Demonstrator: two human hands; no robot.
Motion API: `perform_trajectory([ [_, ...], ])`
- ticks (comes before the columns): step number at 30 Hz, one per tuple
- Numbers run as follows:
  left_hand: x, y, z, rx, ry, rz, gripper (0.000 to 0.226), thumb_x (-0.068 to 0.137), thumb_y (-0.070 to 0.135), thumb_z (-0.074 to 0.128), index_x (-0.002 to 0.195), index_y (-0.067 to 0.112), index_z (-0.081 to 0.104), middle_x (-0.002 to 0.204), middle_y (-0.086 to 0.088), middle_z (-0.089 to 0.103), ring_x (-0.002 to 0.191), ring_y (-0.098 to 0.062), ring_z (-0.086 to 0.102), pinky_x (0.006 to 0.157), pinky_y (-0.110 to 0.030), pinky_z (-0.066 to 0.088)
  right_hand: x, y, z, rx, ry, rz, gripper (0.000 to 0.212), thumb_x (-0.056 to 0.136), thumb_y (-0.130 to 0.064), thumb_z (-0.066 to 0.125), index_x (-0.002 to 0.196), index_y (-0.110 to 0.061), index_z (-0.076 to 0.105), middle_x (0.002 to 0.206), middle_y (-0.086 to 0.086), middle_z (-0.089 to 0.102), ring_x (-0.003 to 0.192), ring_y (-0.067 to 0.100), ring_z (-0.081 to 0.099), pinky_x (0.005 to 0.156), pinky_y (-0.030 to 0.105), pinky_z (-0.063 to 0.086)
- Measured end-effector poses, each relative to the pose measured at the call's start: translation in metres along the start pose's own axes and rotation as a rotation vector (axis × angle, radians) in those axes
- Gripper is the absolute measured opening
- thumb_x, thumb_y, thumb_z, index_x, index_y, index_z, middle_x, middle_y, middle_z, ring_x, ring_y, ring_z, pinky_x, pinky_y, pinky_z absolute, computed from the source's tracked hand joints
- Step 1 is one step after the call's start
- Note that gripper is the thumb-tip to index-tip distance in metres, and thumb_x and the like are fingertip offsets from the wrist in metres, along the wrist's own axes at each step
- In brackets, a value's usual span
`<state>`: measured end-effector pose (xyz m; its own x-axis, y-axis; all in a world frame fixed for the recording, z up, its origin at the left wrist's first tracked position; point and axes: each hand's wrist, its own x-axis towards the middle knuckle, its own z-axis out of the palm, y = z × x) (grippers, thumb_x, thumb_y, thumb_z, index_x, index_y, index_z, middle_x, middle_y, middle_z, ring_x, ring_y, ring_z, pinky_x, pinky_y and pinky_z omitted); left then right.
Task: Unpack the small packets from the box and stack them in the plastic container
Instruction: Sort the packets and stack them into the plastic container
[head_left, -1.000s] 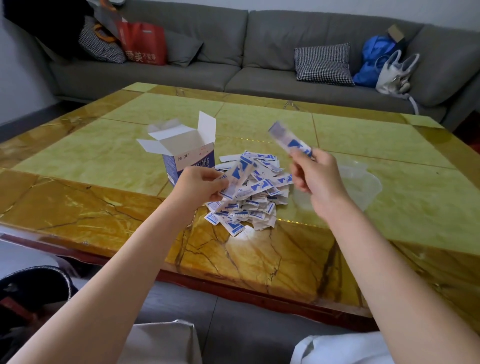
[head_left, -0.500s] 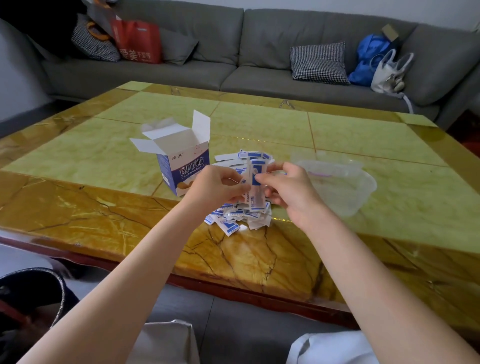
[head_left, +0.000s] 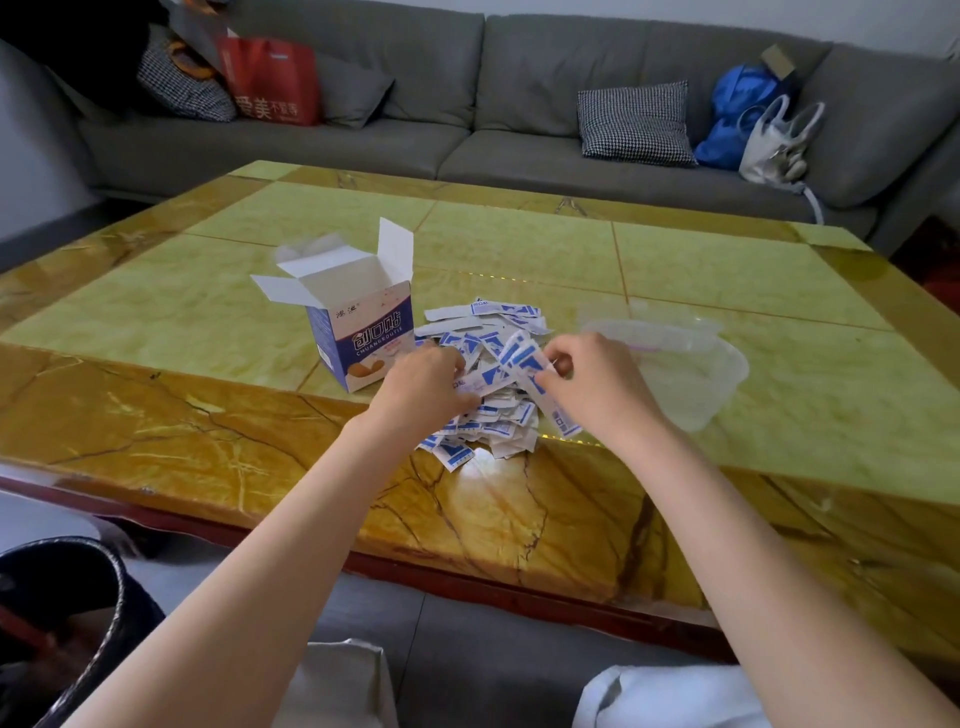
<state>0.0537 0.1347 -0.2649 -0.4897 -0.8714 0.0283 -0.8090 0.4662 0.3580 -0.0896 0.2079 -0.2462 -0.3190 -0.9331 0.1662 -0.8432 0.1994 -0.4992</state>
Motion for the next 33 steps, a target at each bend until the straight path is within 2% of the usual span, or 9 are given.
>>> perform_trajectory([
  [5,-0.002,-0.003,-0.004,-0.124,0.047,-0.025,0.025,0.084,0.025,0.065,0.101,0.008,0.063,0.094,-0.008,0.064,0.075,-0.015,0.052,0.063,-0.022,0.04,0.002,0.007,0.004,0.005,-0.078,0.039,0.017,0.087,-0.01,0.058,0.091,0.005,0.063,0.086,0.019,0.066,0.066,0.022,0.051,0.063,0.031,0.044],
  [7,-0.003,-0.008,-0.008,-0.286,0.119,-0.044,0.02,0.087,0.023,0.061,0.092,0.005,0.067,0.082,-0.007,0.066,0.065,-0.014,0.052,0.055,-0.022,0.039,0.003,0.005,0.004,0.202,-0.105,0.118,0.018,0.09,-0.011,0.054,0.095,0.005,0.062,0.077,0.016,0.064,0.057,0.019,0.052,0.053,0.028,0.045],
  [9,-0.004,-0.012,-0.015,-0.471,0.165,-0.082,0.021,0.09,0.023,0.058,0.092,0.007,0.071,0.075,-0.005,0.066,0.059,-0.011,0.052,0.058,-0.024,0.044,0.002,0.001,0.001,0.545,-0.129,0.245,0.013,0.092,-0.007,0.05,0.089,0.0,0.06,0.064,0.009,0.054,0.046,0.014,0.045,0.036,0.019,0.031],
  [11,-0.007,-0.013,-0.02,-0.583,0.18,-0.093,0.021,0.09,0.026,0.058,0.091,0.01,0.072,0.07,-0.002,0.065,0.058,-0.01,0.053,0.064,-0.031,0.049,0.002,-0.005,-0.001,0.88,-0.175,0.333,0.014,0.093,-0.003,0.048,0.082,-0.008,0.057,0.069,0.008,0.054,0.046,0.013,0.041,0.033,0.016,0.023],
  [14,-0.014,-0.004,-0.019,-0.536,0.153,-0.015,0.021,0.088,0.029,0.06,0.082,0.013,0.073,0.068,-0.001,0.067,0.062,-0.013,0.057,0.067,-0.03,0.05,0.001,-0.015,0.004,1.063,-0.238,0.355,0.016,0.092,-0.003,0.05,0.079,-0.011,0.054,0.075,0.007,0.059,0.041,0.009,0.043,0.029,0.014,0.022],
  [18,-0.018,0.0,-0.019,-0.365,0.092,0.04,0.02,0.088,0.028,0.059,0.088,0.013,0.072,0.079,0.0,0.068,0.066,-0.007,0.057,0.059,-0.015,0.043,0.002,-0.022,0.013,0.973,-0.109,0.287,0.015,0.091,-0.003,0.052,0.08,-0.013,0.055,0.062,0.002,0.055,0.035,0.006,0.042,0.032,0.015,0.026],
  [23,-0.015,-0.021,-0.021,-0.232,0.088,-0.078,0.034,0.091,0.031,0.054,0.122,0.019,0.057,0.128,-0.004,0.057,0.114,-0.021,0.054,0.093,-0.036,0.047,0.014,-0.01,0.009,0.484,0.219,0.152,0.019,0.091,-0.01,0.053,0.11,-0.01,0.048,0.086,0.007,0.065,0.057,0.019,0.057,0.049,0.024,0.042],
  [27,-0.016,-0.006,-0.006,0.075,-0.052,0.196,0.05,0.091,0.043,0.047,0.139,0.033,0.036,0.15,0.007,0.03,0.14,-0.022,0.023,0.113,-0.05,0.024,0.014,-0.007,0.013,0.321,0.177,0.133,0.025,0.089,-0.011,0.056,0.101,0.011,0.06,0.092,0.024,0.067,0.079,0.038,0.063,0.069,0.038,0.053],
  [33,-0.026,0.0,0.017,0.216,-0.086,0.346,0.046,0.091,0.03,0.052,0.135,0.038,0.04,0.148,0.013,0.032,0.137,-0.019,0.026,0.11,-0.044,0.031,0.024,-0.013,0.029,0.234,0.001,0.141,0.018,0.088,-0.014,0.055,0.084,0.002,0.062,0.08,0.018,0.06,0.071,0.022,0.048,0.054,0.027,0.032],
])
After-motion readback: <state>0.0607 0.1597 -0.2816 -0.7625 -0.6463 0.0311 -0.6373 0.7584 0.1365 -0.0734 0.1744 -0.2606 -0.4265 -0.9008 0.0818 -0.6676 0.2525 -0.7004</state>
